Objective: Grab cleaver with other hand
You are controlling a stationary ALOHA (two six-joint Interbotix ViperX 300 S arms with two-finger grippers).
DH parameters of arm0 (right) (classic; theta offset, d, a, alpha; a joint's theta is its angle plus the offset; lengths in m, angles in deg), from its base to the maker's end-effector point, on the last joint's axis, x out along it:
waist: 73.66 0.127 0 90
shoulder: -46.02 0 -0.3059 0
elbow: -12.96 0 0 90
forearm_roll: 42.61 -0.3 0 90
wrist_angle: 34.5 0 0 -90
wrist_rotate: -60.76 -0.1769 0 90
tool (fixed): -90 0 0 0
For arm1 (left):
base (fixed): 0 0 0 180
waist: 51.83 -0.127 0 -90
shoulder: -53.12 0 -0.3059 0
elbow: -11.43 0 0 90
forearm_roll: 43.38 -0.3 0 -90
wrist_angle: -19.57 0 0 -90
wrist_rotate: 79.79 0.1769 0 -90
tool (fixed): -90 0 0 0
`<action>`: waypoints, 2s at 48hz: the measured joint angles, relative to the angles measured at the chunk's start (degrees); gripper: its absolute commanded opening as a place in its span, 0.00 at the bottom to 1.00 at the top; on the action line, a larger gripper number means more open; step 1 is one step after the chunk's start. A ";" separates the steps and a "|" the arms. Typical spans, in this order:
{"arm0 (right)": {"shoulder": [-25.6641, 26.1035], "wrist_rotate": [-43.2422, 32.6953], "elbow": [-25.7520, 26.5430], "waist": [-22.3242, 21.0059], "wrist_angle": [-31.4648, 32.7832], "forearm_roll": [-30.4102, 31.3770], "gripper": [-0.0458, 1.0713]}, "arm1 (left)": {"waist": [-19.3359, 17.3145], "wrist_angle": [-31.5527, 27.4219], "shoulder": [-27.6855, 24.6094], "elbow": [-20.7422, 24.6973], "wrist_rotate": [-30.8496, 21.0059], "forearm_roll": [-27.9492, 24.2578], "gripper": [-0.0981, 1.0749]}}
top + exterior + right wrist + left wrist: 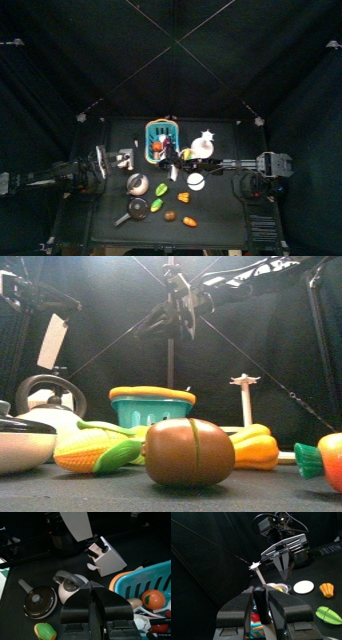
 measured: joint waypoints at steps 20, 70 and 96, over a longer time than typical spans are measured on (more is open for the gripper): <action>6.42 0.53 -7.73 -4.75 -25.93 6.50 0.40 | 6.50 31.90 -7.91 -2.99 -0.09 -1.23 0.63; -7.47 0.53 4.04 -5.89 -36.39 13.89 0.86 | 10.90 63.81 -41.22 6.86 2.37 -5.10 0.63; -10.28 0.53 6.06 -4.48 -39.11 15.29 0.52 | 10.81 65.30 -42.98 7.38 6.15 -4.48 0.64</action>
